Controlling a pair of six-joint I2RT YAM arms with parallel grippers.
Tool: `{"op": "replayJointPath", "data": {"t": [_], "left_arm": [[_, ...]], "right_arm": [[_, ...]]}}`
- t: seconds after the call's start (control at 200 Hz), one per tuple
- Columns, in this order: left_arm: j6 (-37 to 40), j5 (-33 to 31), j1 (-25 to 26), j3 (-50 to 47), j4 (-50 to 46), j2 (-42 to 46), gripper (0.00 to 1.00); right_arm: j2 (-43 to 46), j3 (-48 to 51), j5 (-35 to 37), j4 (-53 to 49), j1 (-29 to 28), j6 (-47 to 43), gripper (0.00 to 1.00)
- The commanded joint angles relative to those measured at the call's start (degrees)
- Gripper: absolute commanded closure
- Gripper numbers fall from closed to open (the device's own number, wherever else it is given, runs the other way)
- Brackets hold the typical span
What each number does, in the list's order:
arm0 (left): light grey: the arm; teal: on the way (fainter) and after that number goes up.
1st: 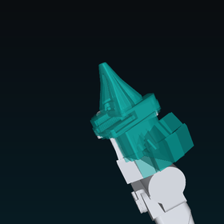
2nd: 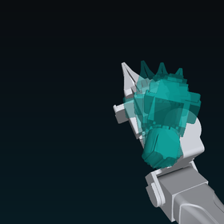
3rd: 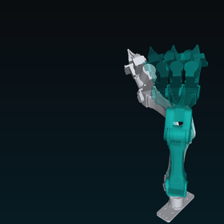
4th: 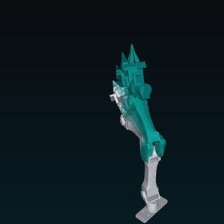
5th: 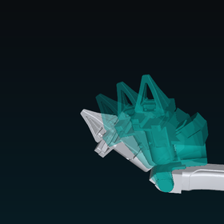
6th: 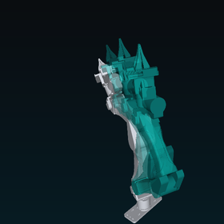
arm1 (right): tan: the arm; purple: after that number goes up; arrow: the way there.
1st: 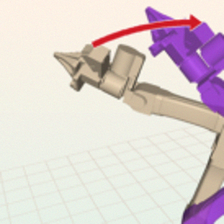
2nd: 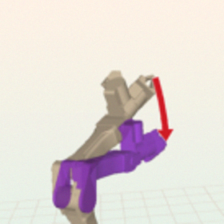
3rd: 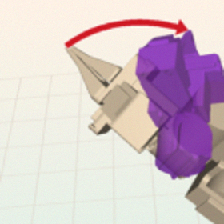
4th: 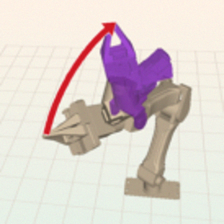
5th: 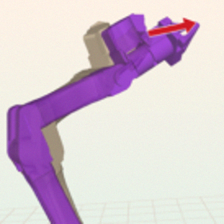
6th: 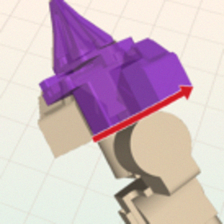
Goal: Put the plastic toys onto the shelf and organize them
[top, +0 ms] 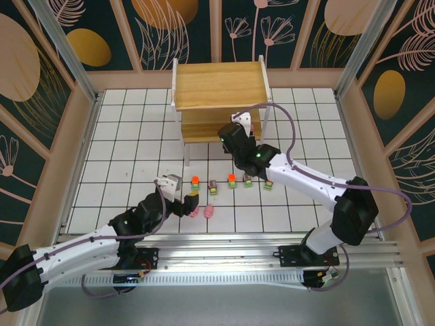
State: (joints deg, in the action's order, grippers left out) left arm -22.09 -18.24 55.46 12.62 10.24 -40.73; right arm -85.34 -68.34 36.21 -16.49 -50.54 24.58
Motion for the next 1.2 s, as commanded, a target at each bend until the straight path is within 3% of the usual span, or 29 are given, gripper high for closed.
{"op": "replayJointPath", "data": {"t": [0.0, 0.35, 0.691, 0.916, 1.196], "left_arm": [[0.0, -1.8, 0.3, -0.2, 0.2, 0.5, 0.15], [-2.5, -4.8, 0.3, 3.0, -4.1, -3.8, 0.2], [-17.3, -8.9, 0.5, 8.7, -23.4, -6.2, 0.24], [-23.2, -5.5, 0.5, 12.6, -32.1, -11.3, 0.24], [-26.1, -3.0, 0.5, 12.1, -32.9, -14.7, 0.24]], "right_arm": [[2.8, 2.4, 2.5, -0.7, -2.1, 3.1, 0.54], [10.3, 10.8, 4.1, -5.4, -9.9, 10.3, 0.56], [17.3, 20.2, 2.7, -8.9, -12.8, 15.3, 0.6], [18.4, 22.2, 1.2, -9.5, -13.3, 15.6, 0.6], [19.4, 24.2, 0.5, -9.6, -13.8, 16.5, 0.61]]}}
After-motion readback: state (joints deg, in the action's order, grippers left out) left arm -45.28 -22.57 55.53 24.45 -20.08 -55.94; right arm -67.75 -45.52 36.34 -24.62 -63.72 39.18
